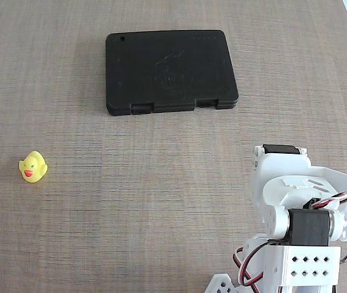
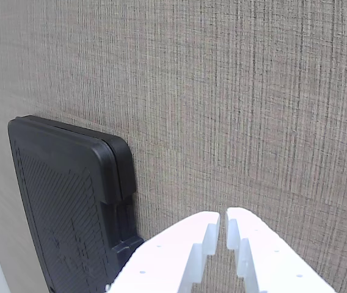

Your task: Grasp a duck and put it on the black surface.

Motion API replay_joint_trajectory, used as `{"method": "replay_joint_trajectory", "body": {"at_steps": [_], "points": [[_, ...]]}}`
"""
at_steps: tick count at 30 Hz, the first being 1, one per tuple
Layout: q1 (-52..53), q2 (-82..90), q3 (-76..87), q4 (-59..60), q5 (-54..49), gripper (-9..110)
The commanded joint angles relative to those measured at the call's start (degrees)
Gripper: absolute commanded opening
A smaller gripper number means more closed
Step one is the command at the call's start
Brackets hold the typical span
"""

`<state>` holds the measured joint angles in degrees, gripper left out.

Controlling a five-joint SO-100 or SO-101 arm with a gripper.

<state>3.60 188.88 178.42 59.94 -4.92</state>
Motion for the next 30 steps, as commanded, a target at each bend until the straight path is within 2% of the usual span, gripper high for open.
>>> {"method": "replay_joint_trajectory", "body": {"at_steps": [1, 22, 26, 30], "points": [[0.53, 3.78, -0.26, -0.70, 4.92, 0], [0.62, 3.43, -0.62, -0.70, 4.92, 0], [0.62, -1.49, -4.22, -0.79, 4.92, 0], [-0.26, -13.10, -14.77, -0.79, 4.92, 1]]}}
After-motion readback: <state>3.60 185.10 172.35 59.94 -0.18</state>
